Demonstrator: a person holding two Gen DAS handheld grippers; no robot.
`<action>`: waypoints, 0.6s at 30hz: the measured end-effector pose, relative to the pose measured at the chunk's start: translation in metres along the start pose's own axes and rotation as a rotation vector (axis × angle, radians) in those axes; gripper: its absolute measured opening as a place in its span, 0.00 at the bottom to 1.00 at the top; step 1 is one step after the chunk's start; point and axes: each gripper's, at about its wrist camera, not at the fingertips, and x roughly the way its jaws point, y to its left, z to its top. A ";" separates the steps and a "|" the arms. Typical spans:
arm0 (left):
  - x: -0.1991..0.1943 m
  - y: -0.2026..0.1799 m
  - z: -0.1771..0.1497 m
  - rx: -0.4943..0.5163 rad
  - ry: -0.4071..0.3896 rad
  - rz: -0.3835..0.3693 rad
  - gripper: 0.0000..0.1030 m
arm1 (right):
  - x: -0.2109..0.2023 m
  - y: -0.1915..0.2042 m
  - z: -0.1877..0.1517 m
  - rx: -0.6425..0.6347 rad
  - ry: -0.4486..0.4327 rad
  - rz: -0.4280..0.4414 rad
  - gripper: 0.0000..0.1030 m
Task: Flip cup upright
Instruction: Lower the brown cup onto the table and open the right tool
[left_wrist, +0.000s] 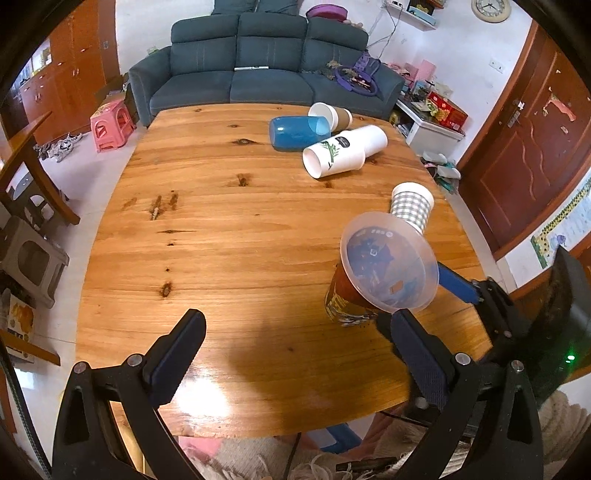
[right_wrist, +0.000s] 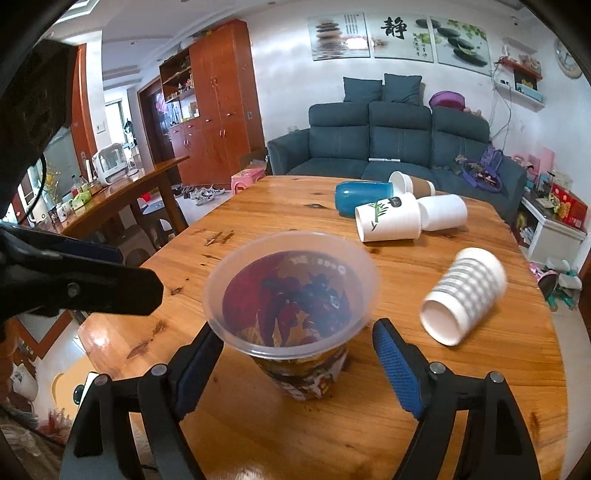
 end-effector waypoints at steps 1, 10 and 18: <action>-0.002 0.001 0.000 -0.003 -0.003 0.002 0.98 | -0.004 -0.001 0.001 0.000 0.002 0.000 0.81; -0.021 -0.001 0.008 -0.011 -0.027 0.014 0.98 | -0.046 -0.003 0.013 -0.037 0.015 0.009 0.81; -0.051 -0.010 0.029 0.012 -0.074 0.072 0.98 | -0.080 0.003 0.052 -0.011 0.042 -0.057 0.81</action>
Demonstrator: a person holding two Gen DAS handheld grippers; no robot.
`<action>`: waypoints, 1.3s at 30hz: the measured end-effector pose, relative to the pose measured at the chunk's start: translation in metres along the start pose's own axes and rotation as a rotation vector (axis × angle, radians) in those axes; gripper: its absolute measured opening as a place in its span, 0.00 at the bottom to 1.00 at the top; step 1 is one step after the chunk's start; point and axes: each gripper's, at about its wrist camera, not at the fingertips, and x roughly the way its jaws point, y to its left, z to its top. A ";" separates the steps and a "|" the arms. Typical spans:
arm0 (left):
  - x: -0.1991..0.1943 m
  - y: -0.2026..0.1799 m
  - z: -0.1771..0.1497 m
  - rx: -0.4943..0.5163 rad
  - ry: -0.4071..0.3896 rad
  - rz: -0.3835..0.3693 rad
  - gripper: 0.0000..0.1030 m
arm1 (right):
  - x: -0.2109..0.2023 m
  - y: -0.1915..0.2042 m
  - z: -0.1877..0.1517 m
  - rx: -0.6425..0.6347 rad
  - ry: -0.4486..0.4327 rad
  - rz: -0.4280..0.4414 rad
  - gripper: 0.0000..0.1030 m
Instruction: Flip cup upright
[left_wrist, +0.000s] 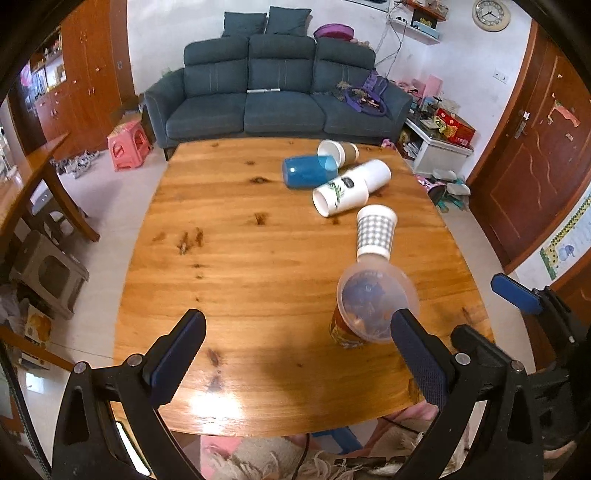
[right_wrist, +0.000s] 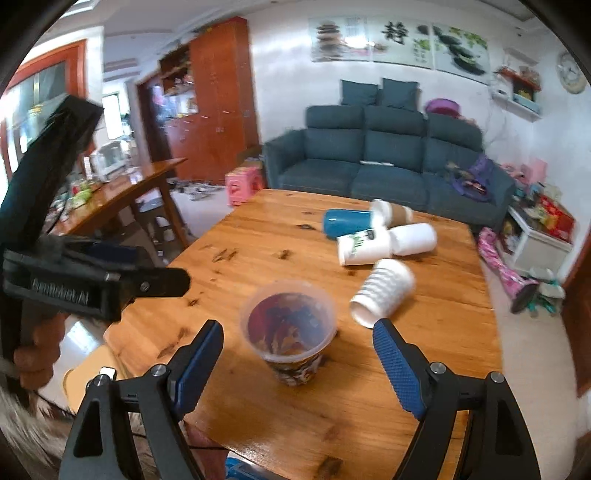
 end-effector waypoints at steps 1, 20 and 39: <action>-0.004 -0.001 0.003 0.003 -0.007 0.005 0.98 | -0.004 -0.001 0.006 0.026 0.015 -0.005 0.81; -0.040 -0.015 0.045 -0.006 -0.001 0.057 0.98 | -0.033 -0.029 0.076 0.259 0.236 -0.202 0.81; -0.037 -0.015 0.048 -0.002 0.021 0.067 0.98 | -0.035 -0.022 0.101 0.247 0.257 -0.283 0.81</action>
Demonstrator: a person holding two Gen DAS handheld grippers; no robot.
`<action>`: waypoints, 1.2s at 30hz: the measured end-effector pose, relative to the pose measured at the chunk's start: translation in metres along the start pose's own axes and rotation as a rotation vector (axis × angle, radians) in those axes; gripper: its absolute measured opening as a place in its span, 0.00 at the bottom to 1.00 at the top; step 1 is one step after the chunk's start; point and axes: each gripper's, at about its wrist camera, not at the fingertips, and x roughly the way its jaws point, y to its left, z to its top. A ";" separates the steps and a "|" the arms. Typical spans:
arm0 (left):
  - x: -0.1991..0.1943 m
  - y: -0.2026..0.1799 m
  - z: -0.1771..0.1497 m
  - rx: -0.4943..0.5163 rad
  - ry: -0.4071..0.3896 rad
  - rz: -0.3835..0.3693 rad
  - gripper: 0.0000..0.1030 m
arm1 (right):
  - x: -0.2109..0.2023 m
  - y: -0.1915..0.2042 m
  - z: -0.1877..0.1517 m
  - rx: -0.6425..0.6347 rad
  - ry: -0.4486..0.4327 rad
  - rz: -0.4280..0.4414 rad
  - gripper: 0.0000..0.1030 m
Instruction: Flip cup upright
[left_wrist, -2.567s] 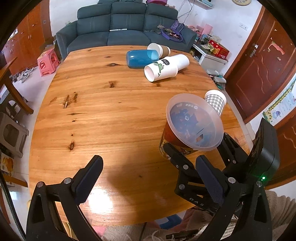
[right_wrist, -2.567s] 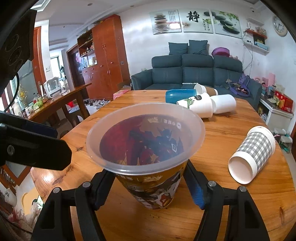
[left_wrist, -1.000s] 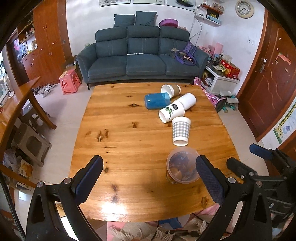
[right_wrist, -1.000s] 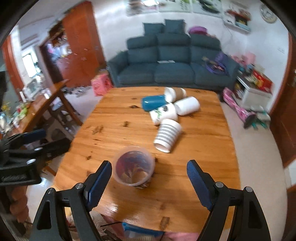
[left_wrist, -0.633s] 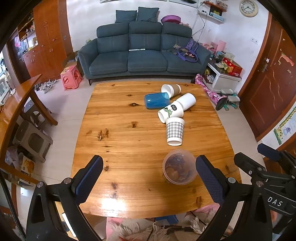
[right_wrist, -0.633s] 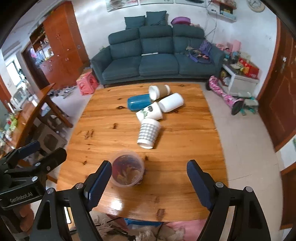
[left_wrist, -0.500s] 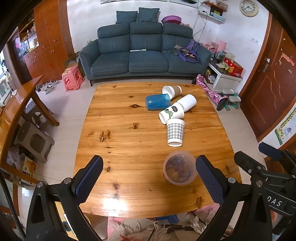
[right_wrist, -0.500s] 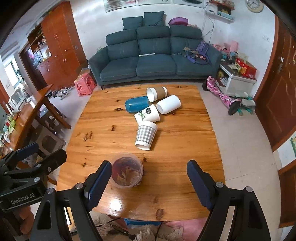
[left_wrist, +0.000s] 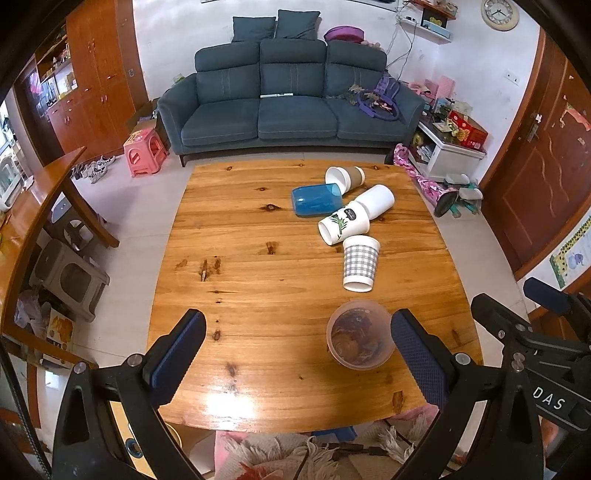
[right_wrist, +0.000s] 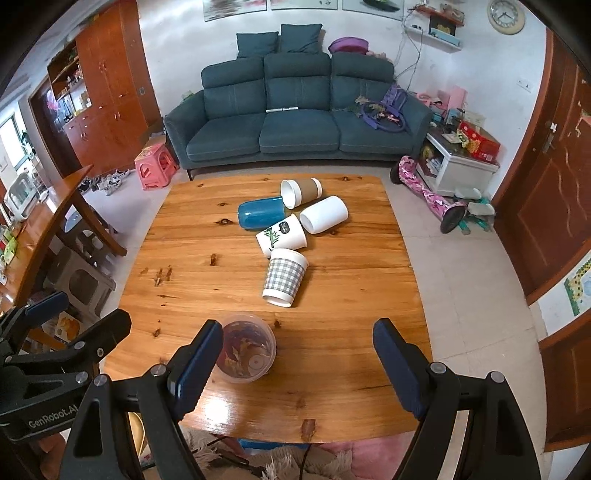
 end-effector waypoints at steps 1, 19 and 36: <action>0.000 0.000 0.000 0.000 0.001 0.001 0.98 | 0.000 0.000 0.000 0.000 0.003 -0.003 0.81; 0.009 0.005 -0.004 -0.020 0.019 0.008 0.98 | 0.005 0.003 0.002 -0.007 0.028 -0.023 0.81; 0.012 0.008 -0.006 -0.025 0.030 0.011 0.98 | 0.011 -0.001 0.001 -0.002 0.044 -0.039 0.81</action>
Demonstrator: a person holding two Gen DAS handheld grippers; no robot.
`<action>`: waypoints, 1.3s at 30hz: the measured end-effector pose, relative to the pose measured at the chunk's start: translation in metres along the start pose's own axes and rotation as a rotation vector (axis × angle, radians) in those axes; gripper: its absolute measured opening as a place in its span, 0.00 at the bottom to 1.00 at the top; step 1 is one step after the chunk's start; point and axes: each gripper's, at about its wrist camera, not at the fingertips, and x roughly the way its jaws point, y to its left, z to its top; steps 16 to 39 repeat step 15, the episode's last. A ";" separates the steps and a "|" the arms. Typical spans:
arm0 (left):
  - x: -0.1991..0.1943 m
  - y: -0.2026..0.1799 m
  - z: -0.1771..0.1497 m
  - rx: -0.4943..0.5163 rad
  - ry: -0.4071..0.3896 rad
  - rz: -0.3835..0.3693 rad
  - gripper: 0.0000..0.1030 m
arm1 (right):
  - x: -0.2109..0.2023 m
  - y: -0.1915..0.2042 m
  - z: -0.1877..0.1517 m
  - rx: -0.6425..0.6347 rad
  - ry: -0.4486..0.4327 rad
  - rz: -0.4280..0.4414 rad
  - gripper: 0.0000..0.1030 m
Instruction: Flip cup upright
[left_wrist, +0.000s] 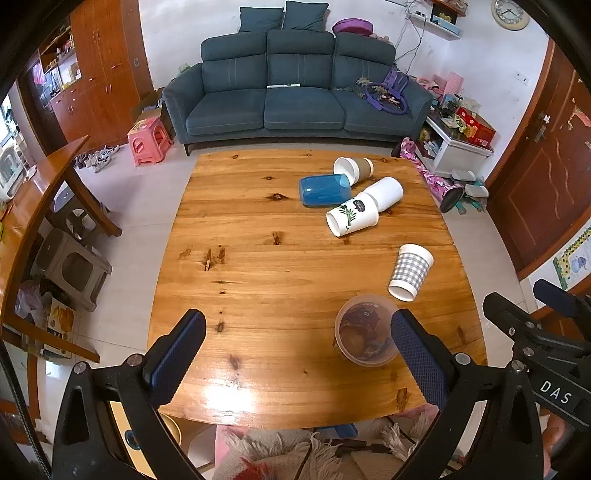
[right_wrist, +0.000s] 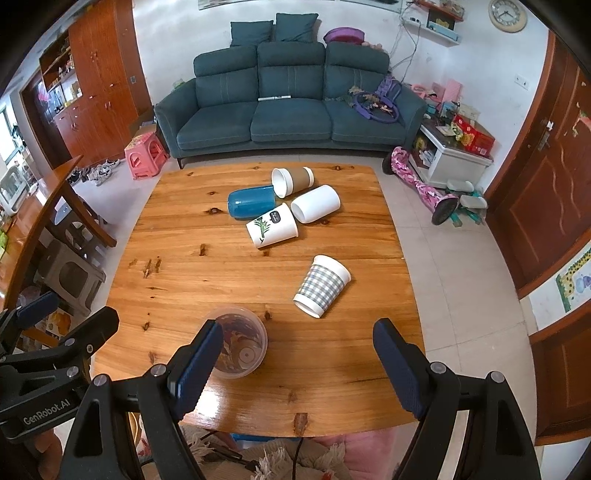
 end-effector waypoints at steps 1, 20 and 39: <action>0.000 0.000 0.000 0.001 -0.001 0.000 0.98 | 0.000 -0.001 0.000 0.001 0.000 -0.001 0.81; 0.002 0.004 -0.001 -0.001 0.005 0.009 0.98 | -0.002 -0.004 -0.002 0.007 -0.009 -0.008 0.81; 0.002 0.004 -0.001 -0.001 0.005 0.009 0.98 | -0.002 -0.004 -0.002 0.007 -0.009 -0.008 0.81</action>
